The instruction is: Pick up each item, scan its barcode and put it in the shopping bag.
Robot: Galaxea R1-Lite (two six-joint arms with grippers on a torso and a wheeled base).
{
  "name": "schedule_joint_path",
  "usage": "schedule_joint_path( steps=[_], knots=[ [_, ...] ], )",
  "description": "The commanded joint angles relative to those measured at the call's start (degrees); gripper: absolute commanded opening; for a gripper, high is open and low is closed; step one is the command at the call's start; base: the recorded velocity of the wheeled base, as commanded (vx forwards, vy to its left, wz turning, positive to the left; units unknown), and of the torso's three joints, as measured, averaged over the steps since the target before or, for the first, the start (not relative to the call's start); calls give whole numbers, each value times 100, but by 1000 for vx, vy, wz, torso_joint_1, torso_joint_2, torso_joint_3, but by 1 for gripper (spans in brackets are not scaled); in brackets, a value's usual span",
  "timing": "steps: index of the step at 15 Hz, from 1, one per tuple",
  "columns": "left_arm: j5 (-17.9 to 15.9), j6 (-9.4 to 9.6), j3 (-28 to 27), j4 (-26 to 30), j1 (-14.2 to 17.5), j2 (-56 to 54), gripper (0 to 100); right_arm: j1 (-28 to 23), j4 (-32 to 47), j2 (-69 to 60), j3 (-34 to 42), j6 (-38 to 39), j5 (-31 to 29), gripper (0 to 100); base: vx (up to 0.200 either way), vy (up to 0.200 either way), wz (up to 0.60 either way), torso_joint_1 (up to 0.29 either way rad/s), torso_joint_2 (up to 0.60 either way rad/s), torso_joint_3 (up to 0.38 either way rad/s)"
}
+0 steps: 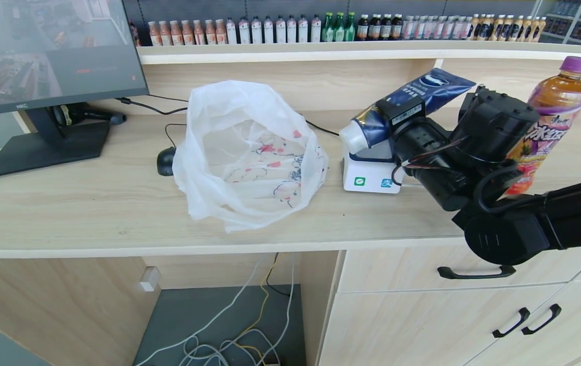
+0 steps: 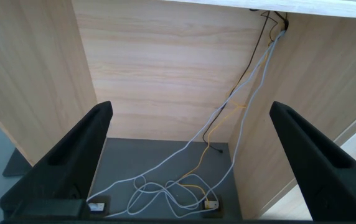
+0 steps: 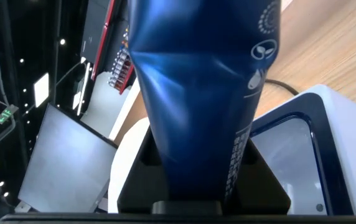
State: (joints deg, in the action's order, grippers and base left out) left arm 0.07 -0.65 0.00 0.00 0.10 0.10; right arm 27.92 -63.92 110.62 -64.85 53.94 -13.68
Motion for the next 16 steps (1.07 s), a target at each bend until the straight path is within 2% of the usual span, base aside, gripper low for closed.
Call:
schedule_joint_path(
  steps=[1, 16],
  knots=[
    [1, -6, 0, 0, -1, -1, 100, 12, 19, 4, 34, 11, -3, 0, 0, 0, 0, 0, 0, 0],
    [1, 3, 0, 0, -1, -1, 100, 74, 19, -40, 8, 11, -12, 0, 0, 0, 0, 0, 0, 0]
  ],
)
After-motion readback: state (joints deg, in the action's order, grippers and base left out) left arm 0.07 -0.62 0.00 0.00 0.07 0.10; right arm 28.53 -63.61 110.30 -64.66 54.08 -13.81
